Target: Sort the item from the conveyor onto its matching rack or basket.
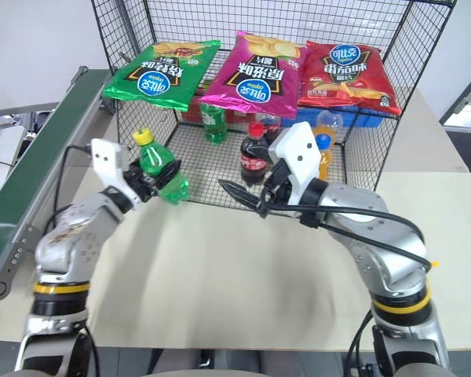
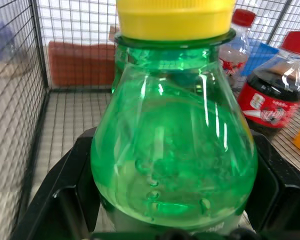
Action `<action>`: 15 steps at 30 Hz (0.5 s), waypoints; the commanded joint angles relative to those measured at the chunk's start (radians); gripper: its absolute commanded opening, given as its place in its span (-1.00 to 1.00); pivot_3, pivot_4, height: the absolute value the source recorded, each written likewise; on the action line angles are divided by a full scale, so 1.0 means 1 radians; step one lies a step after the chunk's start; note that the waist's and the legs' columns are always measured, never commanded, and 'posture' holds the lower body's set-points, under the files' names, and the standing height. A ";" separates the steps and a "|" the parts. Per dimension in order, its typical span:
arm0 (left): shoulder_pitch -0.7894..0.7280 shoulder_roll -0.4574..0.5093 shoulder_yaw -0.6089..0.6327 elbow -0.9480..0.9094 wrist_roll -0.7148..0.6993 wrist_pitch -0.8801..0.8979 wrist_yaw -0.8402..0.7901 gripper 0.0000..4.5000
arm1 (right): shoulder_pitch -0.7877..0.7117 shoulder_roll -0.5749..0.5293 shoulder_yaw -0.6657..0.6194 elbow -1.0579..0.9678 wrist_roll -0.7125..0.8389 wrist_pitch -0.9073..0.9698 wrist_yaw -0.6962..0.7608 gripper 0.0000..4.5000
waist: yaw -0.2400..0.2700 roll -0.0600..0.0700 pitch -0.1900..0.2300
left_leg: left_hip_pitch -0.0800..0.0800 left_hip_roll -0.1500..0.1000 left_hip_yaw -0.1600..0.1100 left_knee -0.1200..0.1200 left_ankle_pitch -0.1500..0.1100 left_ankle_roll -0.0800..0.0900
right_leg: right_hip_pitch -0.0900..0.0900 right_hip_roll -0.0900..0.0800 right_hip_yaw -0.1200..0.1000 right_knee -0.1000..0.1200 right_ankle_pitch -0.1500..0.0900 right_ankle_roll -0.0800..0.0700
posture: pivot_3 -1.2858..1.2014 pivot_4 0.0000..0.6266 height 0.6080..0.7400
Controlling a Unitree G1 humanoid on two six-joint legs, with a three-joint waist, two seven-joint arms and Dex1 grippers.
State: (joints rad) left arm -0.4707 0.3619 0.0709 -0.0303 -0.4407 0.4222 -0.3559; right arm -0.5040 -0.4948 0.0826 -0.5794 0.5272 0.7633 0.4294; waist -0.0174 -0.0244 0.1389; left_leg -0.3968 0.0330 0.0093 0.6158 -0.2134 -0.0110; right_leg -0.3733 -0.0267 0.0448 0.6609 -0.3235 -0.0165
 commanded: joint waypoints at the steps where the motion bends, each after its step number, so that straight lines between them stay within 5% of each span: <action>1: -0.081 -0.045 -0.022 0.070 0.069 -0.121 -0.008 0.37 | -0.023 0.026 -0.001 -0.020 -0.041 -0.023 -0.042 1.00 | 0.003 0.000 0.000 | -0.001 0.000 0.000 0.000 0.000 0.000 | 0.000 0.000 0.000 0.000 0.000 0.000 | 0.03 -0.52 1.00; 15: -0.262 -0.161 -0.029 0.460 0.227 -0.368 0.013 0.37 | -0.002 0.072 0.023 -0.031 -0.112 -0.006 -0.086 1.00 | 0.005 0.000 0.000 | -0.002 0.000 -0.002 0.001 0.001 0.001 | -0.001 0.002 -0.002 0.002 0.000 0.000 | 0.03 -0.52 1.00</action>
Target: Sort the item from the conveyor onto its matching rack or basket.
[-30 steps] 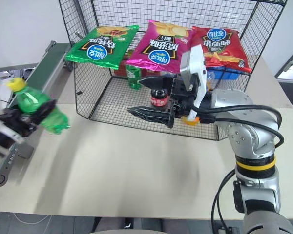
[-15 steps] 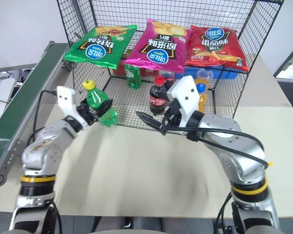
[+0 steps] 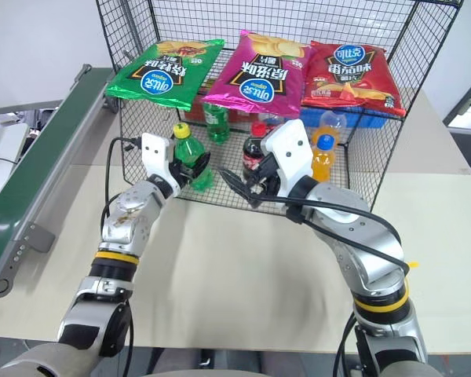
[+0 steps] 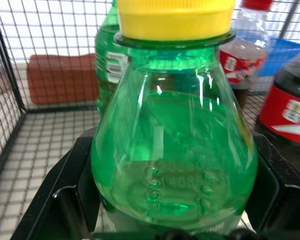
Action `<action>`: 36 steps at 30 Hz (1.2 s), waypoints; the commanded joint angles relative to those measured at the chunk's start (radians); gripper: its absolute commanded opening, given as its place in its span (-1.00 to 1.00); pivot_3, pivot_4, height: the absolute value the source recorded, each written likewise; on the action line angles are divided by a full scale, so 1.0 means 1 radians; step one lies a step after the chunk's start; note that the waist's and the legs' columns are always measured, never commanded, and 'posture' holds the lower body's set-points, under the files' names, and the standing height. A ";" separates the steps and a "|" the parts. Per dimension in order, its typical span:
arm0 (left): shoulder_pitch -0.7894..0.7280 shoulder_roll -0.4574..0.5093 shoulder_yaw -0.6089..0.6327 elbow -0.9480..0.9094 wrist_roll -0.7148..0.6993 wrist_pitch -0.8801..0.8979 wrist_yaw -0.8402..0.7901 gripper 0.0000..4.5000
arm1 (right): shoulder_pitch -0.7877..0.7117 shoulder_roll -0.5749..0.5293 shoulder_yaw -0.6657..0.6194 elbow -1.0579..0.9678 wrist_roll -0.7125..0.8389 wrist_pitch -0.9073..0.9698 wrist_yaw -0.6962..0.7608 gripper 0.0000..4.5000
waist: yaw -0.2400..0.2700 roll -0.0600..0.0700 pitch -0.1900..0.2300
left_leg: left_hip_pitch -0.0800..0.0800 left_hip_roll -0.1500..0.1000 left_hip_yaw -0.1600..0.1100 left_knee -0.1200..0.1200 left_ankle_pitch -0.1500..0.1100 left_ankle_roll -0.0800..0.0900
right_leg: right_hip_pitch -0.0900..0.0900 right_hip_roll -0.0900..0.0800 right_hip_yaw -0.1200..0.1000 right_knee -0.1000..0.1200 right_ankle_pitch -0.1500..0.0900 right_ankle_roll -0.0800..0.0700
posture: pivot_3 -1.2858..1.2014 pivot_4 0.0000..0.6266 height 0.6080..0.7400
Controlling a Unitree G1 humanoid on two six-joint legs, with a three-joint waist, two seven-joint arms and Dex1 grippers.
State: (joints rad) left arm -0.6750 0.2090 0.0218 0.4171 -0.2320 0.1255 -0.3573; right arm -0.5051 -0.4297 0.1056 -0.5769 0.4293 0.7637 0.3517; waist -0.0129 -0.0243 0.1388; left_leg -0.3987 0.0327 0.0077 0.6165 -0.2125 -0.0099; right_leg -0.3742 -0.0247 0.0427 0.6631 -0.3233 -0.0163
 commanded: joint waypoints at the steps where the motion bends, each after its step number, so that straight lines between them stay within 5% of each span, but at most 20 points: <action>1: -0.069 -0.013 0.022 0.034 0.023 -0.080 0.021 0.37 | 0.009 0.001 0.008 -0.034 -0.020 -0.004 -0.002 1.00 | 0.000 0.000 0.000 | 0.000 0.000 0.000 0.000 0.000 0.000 | 0.000 0.000 0.000 0.000 0.000 0.000 | 0.03 -0.52 1.00; 16: -0.101 -0.028 0.027 0.186 0.070 -0.143 0.025 0.37 | 0.055 0.002 0.026 -0.043 -0.049 -0.011 0.009 1.00 | -0.002 0.000 0.000 | 0.001 0.000 0.000 0.000 0.001 0.000 | 0.000 0.001 0.001 0.001 0.000 0.000 | 0.03 -0.52 1.00; 19: -0.097 -0.030 0.033 0.178 0.067 -0.141 0.017 0.95 | 0.049 0.003 0.026 -0.035 -0.053 -0.015 0.014 1.00 | -0.002 0.000 0.000 | 0.001 0.000 0.000 0.000 0.001 0.000 | 0.000 0.001 0.000 0.001 0.000 0.000 | 0.03 -0.52 1.00; 27: -0.049 -0.021 0.049 0.105 0.059 -0.106 0.018 0.95 | 0.032 0.012 0.022 -0.019 -0.055 -0.020 0.028 1.00 | -0.003 0.000 0.000 | 0.000 0.000 0.000 0.001 0.001 0.000 | 0.000 0.001 0.000 0.001 0.000 0.000 | 0.03 -0.52 1.00; 36: 0.114 0.003 0.043 -0.179 -0.016 0.088 -0.064 0.95 | 0.007 0.009 0.011 0.018 -0.056 -0.028 0.056 1.00 | -0.002 0.001 -0.001 | 0.001 0.000 0.000 0.001 0.001 0.000 | 0.000 0.001 0.001 0.002 0.000 0.000 | 0.03 -0.52 1.00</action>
State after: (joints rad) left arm -0.5570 0.2017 0.0585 0.3133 -0.2227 0.1920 -0.4010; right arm -0.4705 -0.4200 0.1425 -0.5426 0.3759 0.7639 0.3989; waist -0.0151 -0.0234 0.1382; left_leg -0.3981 0.0328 0.0074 0.6178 -0.2118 -0.0096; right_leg -0.3737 -0.0238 0.0433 0.6654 -0.3231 -0.0159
